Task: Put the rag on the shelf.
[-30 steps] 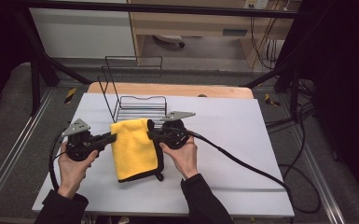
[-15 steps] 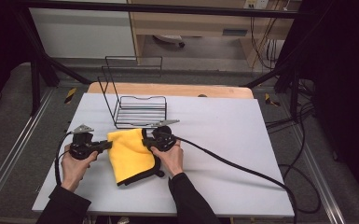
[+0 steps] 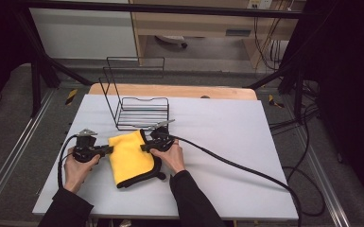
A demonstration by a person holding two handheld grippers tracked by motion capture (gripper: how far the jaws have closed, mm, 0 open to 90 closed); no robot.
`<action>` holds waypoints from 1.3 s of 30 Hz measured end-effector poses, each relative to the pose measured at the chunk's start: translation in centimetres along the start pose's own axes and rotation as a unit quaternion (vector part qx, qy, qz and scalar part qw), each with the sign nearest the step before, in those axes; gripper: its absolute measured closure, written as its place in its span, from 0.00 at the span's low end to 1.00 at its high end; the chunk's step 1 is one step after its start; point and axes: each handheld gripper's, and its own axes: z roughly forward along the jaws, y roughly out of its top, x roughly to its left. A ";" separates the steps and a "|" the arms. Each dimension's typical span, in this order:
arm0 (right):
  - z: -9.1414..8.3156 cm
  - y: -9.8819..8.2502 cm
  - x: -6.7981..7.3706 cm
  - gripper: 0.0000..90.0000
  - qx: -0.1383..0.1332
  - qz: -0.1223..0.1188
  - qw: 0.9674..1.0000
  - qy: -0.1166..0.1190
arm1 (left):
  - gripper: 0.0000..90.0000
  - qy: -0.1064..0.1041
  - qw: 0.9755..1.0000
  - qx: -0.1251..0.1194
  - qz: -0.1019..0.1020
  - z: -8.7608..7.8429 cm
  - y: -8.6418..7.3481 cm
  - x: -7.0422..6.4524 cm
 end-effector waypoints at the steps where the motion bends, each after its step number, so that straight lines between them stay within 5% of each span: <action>1: 0.0 0.1 0.0 0.76 0.003 0.001 1.000 0.002 | 0.88 0.000 1.000 0.002 -0.001 0.1 0.0 0.1; 6: -0.1 0.3 0.0 0.89 0.006 0.011 1.000 0.005 | 0.88 -0.008 1.000 -0.003 -0.009 0.1 -0.1 0.3; 11: -1.4 0.7 0.7 0.91 -0.016 0.006 1.000 0.002 | 0.90 -0.025 0.999 -0.039 -0.001 -1.4 0.3 0.0; 18: -5.2 1.7 3.0 0.91 -0.066 -0.022 0.998 -0.004 | 0.91 -0.051 0.993 -0.099 0.024 -4.5 1.7 -1.7; 30: -11.0 2.6 5.1 0.91 -0.139 -0.061 0.988 -0.024 | 0.91 -0.068 0.982 -0.159 0.075 -8.2 4.3 -5.7; 39: -14.7 3.3 6.3 0.91 -0.189 -0.079 0.978 -0.037 | 0.91 -0.057 0.976 -0.186 0.102 -10.4 6.5 -7.4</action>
